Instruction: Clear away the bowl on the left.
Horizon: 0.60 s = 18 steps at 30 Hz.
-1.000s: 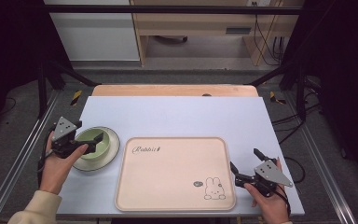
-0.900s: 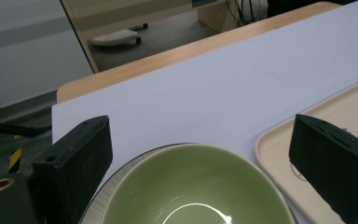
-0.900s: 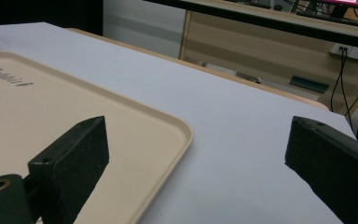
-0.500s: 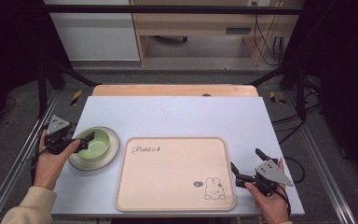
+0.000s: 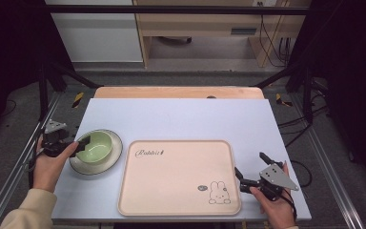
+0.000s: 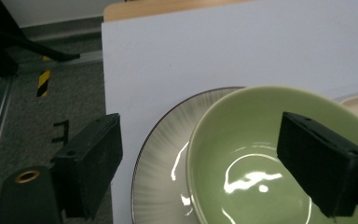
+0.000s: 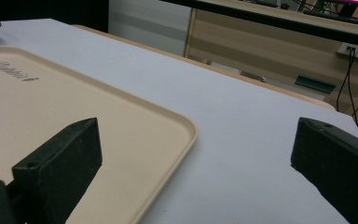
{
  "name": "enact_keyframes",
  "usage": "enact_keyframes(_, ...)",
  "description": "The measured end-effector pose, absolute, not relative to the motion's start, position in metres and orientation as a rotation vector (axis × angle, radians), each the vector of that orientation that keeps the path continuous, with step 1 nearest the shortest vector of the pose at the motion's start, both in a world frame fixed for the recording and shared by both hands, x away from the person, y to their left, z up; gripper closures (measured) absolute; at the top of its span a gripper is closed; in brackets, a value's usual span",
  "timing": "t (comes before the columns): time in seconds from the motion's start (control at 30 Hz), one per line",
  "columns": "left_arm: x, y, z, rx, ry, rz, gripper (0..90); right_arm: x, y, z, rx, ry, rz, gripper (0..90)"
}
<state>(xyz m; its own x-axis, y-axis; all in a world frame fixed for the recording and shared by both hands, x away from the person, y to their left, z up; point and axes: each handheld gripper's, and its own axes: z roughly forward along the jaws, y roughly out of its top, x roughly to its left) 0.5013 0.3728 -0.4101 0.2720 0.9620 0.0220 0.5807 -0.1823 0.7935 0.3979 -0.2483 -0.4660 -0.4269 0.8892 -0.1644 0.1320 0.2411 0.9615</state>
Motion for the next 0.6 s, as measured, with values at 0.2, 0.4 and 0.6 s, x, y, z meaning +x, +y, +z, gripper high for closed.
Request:
enact_keyframes(0.2, 0.505, 0.371, -0.416, 1.927, 1.430, 0.653, 25.2, 0.398, -0.248, -0.466, 0.947, 1.753, 1.252, 2.1)
enact_keyframes(0.4, 0.507, 0.371, -0.420, 1.951, 1.472, 0.592, 38.3, 0.398, -0.248, -0.466, 0.945, 1.757, 1.253, 2.3)
enact_keyframes(0.6, 0.508, 0.373, -0.424, 1.959, 1.506, 0.541, 48.5, 0.398, -0.247, -0.466, 0.945, 1.764, 1.252, 2.5)
